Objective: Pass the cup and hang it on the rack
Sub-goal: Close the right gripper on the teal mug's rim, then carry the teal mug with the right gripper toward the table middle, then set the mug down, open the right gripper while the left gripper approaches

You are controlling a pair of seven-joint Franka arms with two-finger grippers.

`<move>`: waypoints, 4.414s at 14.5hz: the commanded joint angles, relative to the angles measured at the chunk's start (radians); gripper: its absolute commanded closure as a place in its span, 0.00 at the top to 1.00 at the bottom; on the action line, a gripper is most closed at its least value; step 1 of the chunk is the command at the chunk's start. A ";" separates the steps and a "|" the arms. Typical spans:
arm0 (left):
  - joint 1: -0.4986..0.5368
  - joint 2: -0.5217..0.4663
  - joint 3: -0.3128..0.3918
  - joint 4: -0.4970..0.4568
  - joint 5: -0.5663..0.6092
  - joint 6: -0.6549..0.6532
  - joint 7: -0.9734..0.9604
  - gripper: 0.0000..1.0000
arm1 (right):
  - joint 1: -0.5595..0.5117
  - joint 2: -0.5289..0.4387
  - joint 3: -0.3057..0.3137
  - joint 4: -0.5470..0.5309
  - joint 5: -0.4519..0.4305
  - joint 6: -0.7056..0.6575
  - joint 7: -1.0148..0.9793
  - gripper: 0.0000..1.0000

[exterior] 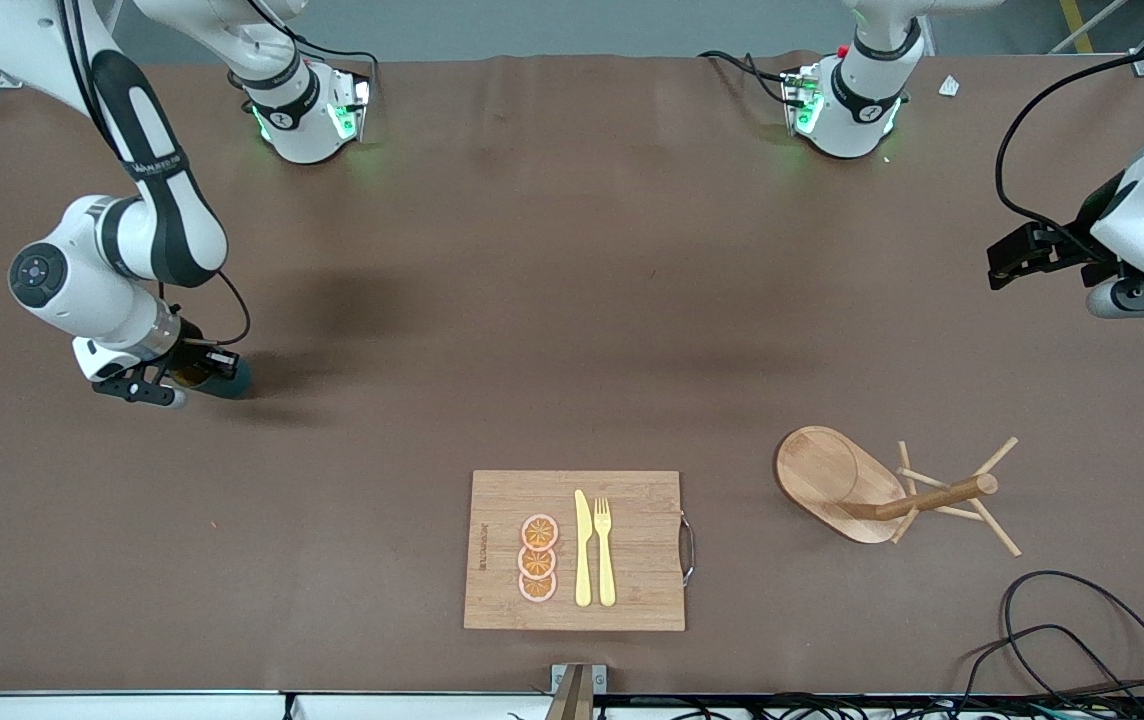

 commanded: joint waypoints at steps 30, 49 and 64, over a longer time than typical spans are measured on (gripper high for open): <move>0.008 0.013 0.000 0.019 0.020 -0.011 0.023 1.00 | 0.843 0.509 0.016 0.794 0.001 -0.185 1.987 0.00; 0.001 0.033 0.000 0.019 0.012 -0.011 0.007 1.00 | 0.835 0.534 0.016 0.794 -0.122 -0.205 2.051 1.00; -0.156 0.032 -0.229 -0.088 0.023 0.139 -0.574 1.00 | 0.679 0.123 0.013 0.796 -0.163 -0.675 1.318 1.00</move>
